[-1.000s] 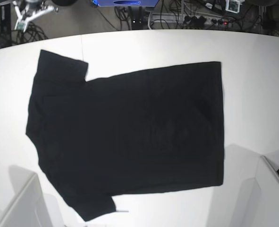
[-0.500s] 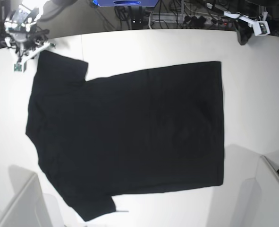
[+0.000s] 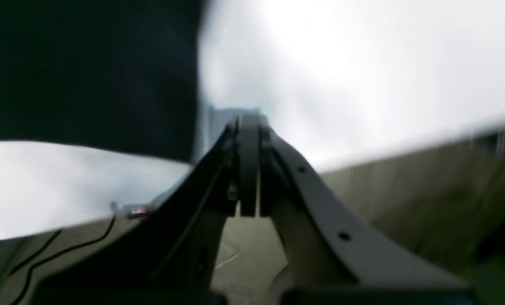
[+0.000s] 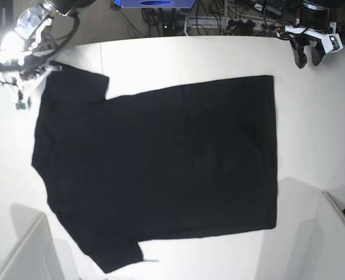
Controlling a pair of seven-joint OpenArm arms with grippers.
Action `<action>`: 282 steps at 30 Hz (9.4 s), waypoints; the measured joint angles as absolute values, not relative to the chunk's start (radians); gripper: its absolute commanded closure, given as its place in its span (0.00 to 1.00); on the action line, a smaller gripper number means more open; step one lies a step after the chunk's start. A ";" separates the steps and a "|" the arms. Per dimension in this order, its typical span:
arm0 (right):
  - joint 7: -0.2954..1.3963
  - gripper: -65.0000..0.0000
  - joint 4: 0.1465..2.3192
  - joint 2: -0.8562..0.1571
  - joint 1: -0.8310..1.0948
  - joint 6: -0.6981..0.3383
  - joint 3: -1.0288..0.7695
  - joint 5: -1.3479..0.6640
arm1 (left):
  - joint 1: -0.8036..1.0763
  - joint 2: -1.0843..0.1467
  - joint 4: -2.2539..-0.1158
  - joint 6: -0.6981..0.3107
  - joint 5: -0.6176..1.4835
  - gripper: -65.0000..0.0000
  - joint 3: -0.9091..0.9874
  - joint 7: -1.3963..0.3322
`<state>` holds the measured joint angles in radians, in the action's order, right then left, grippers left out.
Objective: Fold the T-shirt properly
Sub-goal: 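Move both grippers down to the shoulder corners of the black T-shirt, then close both grippers on the shoulder edges of the shirt, then lift the shirt shoulders with both grippers and pull toward the robot, then lower the shirt and regrip the shoulder edges with both grippers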
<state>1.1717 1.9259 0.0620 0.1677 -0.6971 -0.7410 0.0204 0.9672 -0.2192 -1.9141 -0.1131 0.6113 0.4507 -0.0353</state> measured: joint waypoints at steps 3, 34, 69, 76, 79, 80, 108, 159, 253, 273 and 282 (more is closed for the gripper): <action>1.171 0.56 1.951 0.071 0.168 -0.698 -0.699 0.051 | 0.955 -0.220 -1.914 -0.109 0.612 0.50 0.451 -0.036; 1.111 0.51 1.597 0.099 -0.011 -0.697 -1.017 -0.188 | 0.802 -0.216 -1.874 -0.204 0.801 0.51 0.556 -0.364; 1.108 1.00 1.601 0.100 0.049 -0.697 -0.926 -0.211 | 0.746 -0.199 -1.818 -0.270 0.794 0.37 0.553 -0.370; 1.108 1.00 1.601 0.100 0.051 -0.697 -0.925 -0.214 | 0.701 -0.200 -1.710 -0.263 0.793 0.11 0.472 -0.374; 1.110 1.00 1.601 0.100 0.051 -0.696 -0.923 -0.215 | 0.669 -0.196 -1.696 -0.267 0.793 0.11 0.400 -0.374; 1.110 1.00 1.601 0.100 0.051 -0.696 -0.923 -0.215 | 0.662 -0.194 -1.691 -0.273 0.796 0.11 0.388 -0.370; 1.108 1.00 1.601 0.097 0.060 -0.696 -0.921 -0.226 | 0.500 -0.150 -1.586 -0.285 0.812 1.00 0.339 -0.488; 1.242 1.00 1.993 0.138 0.177 -0.698 -0.849 -0.258 | 0.751 -0.240 -1.942 -0.266 0.794 1.00 0.450 -0.585; 1.117 0.57 1.570 0.075 -0.171 -0.617 -0.724 -0.334 | 0.327 -0.194 -1.716 -0.078 0.794 0.50 0.462 -0.763; 1.094 0.55 1.923 0.105 0.009 -0.348 -0.942 -0.337 | 0.489 -0.163 -1.889 -0.088 0.797 0.19 0.579 -0.757; 1.085 0.55 1.747 0.107 0.062 -0.346 -0.970 -0.337 | 0.482 -0.135 -1.761 -0.085 0.794 0.19 0.640 -0.752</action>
